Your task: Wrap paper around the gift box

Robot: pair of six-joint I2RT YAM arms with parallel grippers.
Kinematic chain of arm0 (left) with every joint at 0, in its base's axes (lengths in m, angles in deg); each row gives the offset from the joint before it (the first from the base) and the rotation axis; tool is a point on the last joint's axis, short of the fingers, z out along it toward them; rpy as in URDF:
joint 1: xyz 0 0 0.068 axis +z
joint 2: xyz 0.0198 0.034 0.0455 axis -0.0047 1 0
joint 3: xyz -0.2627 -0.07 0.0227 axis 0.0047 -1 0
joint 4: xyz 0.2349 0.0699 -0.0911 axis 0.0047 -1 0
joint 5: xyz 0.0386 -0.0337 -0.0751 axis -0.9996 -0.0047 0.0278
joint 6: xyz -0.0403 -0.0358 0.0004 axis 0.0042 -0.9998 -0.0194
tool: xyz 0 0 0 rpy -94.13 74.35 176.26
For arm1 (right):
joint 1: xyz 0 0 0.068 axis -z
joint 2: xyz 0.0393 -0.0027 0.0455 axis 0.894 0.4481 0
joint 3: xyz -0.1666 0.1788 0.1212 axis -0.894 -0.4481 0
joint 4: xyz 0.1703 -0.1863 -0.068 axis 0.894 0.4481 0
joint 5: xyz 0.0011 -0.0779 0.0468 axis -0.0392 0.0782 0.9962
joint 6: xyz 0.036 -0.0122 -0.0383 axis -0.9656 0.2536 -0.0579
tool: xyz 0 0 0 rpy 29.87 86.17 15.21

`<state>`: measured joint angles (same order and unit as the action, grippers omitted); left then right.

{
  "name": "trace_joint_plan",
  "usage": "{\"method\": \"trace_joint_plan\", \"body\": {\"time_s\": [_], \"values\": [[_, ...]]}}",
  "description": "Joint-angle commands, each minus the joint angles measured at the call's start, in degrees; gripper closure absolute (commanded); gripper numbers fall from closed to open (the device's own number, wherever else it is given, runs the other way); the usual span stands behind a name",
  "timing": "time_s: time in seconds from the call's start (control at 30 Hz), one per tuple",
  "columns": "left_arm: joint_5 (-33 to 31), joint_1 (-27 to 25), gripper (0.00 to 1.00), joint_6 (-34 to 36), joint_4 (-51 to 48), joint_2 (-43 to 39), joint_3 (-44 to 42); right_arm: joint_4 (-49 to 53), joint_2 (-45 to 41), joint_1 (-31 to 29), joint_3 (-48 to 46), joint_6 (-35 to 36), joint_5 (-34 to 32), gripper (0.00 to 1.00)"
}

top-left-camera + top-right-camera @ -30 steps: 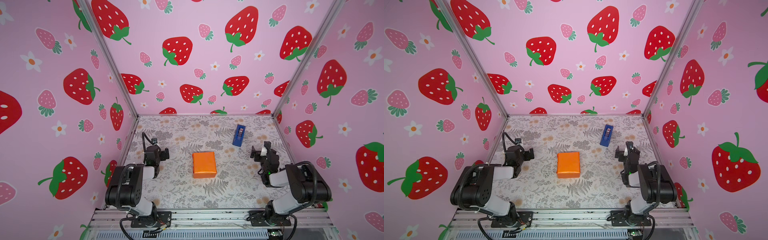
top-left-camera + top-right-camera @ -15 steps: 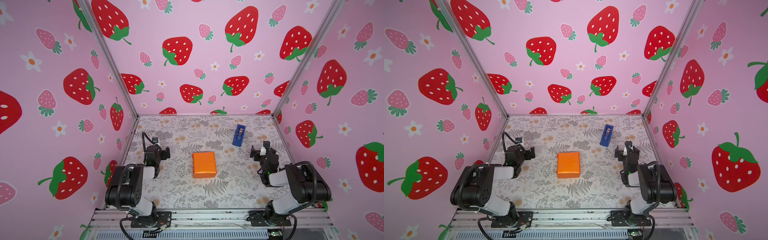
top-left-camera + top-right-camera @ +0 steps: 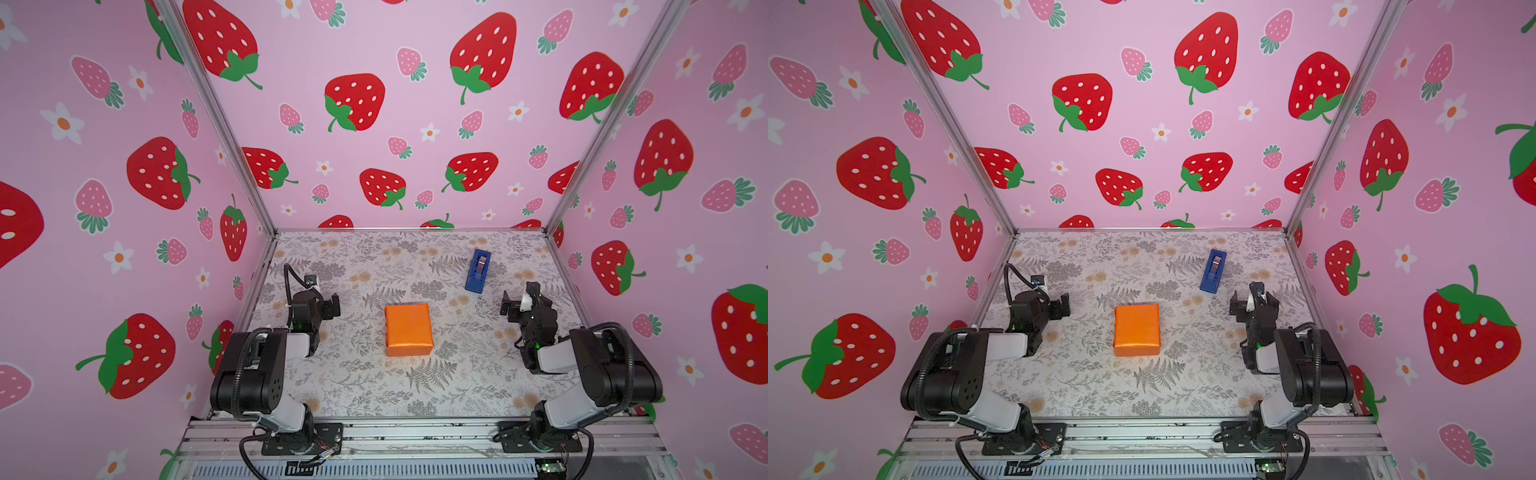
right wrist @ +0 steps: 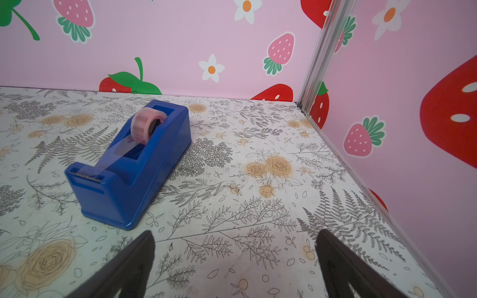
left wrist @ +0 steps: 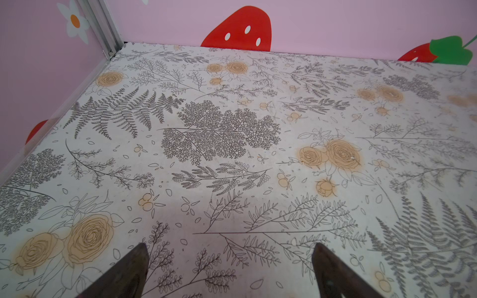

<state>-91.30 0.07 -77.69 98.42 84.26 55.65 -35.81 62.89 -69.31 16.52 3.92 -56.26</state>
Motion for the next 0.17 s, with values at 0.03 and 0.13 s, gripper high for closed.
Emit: {"method": "trace_joint_plan", "body": {"time_s": [0.03,0.13], "values": [[0.47,0.06,0.01,0.13,1.57,-0.46,0.72,-1.15,0.38,-0.85,1.30,1.58,-0.39,0.00],[0.48,-0.07,0.01,0.14,1.62,-0.45,0.67,-1.20,-0.04,-0.75,1.04,1.50,-0.27,0.00]]}}
